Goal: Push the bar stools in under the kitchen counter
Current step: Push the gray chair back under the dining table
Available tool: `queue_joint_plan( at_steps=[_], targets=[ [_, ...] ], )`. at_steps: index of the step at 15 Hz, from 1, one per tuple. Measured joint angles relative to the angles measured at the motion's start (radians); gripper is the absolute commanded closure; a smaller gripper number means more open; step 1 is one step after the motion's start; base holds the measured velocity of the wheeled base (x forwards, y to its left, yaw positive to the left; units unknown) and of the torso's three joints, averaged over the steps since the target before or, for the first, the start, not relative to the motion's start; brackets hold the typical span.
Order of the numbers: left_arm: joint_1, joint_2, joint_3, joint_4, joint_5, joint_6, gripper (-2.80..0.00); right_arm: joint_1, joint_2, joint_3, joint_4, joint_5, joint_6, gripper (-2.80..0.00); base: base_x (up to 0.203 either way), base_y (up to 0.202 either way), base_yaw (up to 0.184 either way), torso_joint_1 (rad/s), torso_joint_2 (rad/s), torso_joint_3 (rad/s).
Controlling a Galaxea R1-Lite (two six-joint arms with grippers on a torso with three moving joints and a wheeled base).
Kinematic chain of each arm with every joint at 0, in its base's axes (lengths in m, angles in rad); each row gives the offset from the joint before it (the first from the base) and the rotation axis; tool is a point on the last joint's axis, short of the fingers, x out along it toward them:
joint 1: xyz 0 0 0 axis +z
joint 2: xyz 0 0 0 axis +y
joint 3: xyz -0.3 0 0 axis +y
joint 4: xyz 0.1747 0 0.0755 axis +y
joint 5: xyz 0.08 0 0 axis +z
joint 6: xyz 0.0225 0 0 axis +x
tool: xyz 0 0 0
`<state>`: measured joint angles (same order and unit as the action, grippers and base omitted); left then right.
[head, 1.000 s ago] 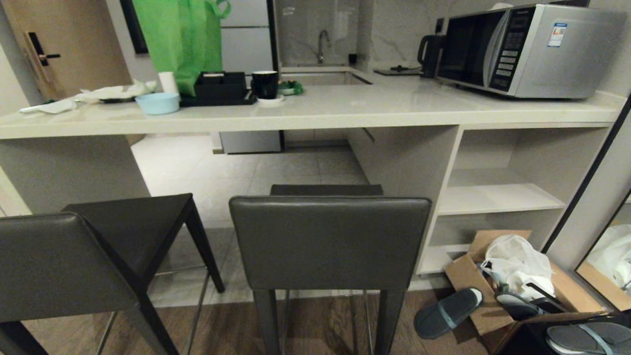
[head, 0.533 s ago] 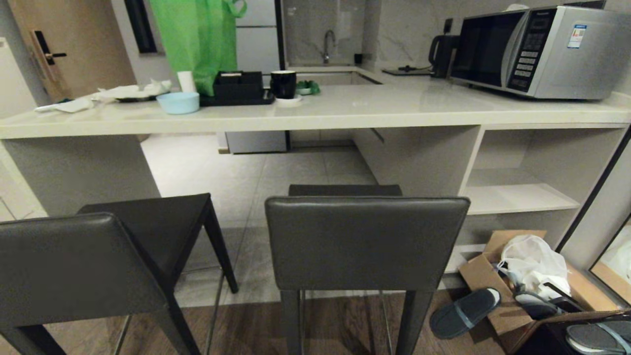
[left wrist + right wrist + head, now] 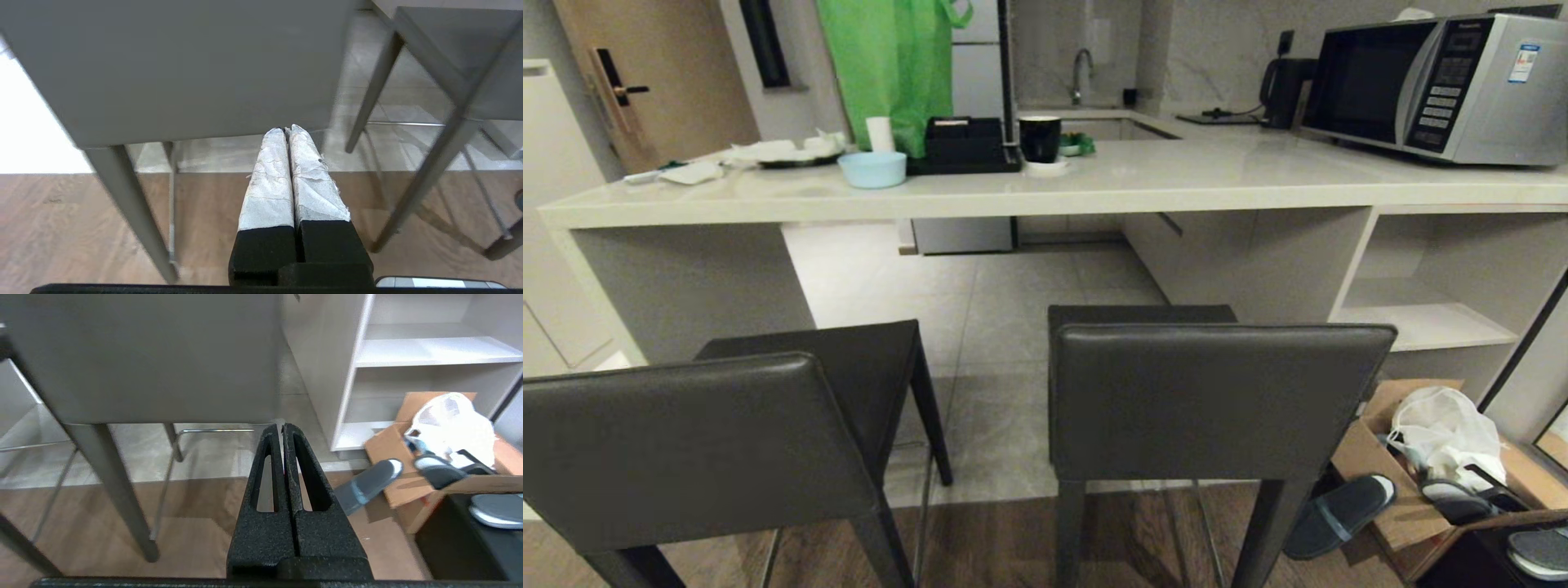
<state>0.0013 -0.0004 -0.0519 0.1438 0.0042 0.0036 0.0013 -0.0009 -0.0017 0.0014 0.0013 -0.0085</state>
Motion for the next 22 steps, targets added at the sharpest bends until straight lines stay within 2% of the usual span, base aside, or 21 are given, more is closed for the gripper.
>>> queue_joint_plan(
  at_steps=[22],
  targets=[
    [0.0,0.0,0.0,0.0,0.0,0.0,0.0,0.0,0.0,0.0,0.0,0.0,-0.001,0.0,0.0,0.198,-0.001,0.002,0.0,0.002]
  ],
)
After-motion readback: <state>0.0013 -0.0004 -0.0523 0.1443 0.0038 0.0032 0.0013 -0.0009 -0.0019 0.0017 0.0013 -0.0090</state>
